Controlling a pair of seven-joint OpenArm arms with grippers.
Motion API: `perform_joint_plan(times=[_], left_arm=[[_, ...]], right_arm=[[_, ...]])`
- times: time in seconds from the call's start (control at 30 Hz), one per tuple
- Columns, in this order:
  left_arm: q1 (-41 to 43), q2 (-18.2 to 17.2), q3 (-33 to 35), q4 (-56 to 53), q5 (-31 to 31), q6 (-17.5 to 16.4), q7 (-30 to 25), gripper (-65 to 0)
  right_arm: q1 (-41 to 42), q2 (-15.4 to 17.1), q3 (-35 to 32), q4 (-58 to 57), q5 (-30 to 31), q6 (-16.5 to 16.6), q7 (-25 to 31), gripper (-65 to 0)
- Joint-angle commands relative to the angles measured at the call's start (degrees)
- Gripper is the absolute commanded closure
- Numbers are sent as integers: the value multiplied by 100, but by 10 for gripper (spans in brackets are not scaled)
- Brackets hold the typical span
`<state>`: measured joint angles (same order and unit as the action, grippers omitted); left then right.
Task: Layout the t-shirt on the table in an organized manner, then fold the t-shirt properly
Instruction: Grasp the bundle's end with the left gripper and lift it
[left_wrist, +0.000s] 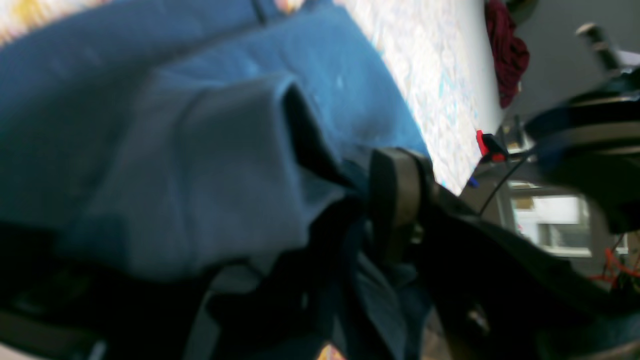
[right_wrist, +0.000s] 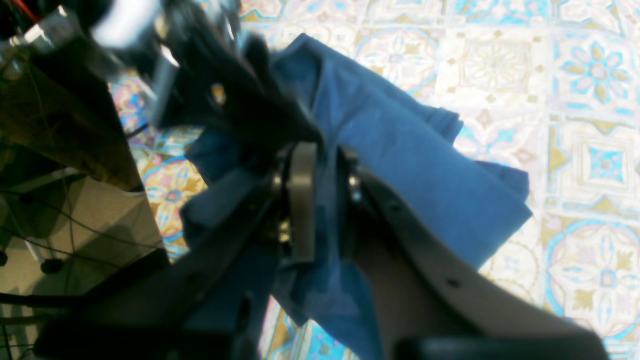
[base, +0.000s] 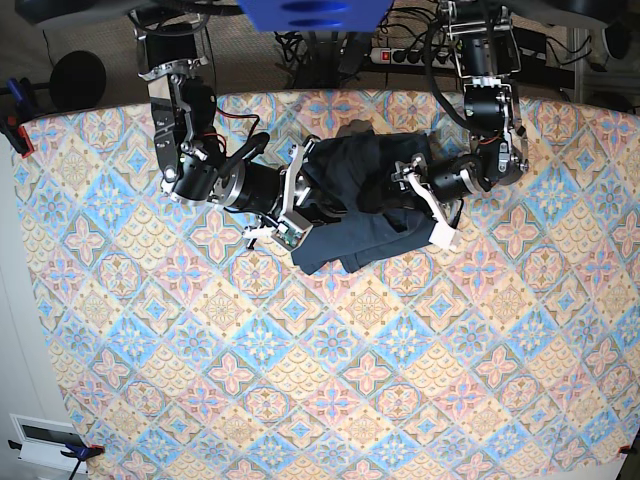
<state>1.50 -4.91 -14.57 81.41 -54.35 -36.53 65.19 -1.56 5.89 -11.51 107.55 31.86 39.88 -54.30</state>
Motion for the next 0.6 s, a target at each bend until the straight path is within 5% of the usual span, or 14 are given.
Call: perform_joint_plan(times=[0.0,0.23,0.57], left_arm=[[-119,-15,-16,31,-135,-35,-79,-270],[-374,20,-60,4,-196,-35,-308,0],[-620,-41,-499,31,-680,-35,-299,-3]], right_arm=[[73,4,12,133,142,12,142,-64],[-24,4,12,133,133,12,142,-64],[-50,83,12,80,107,12,142,-64]])
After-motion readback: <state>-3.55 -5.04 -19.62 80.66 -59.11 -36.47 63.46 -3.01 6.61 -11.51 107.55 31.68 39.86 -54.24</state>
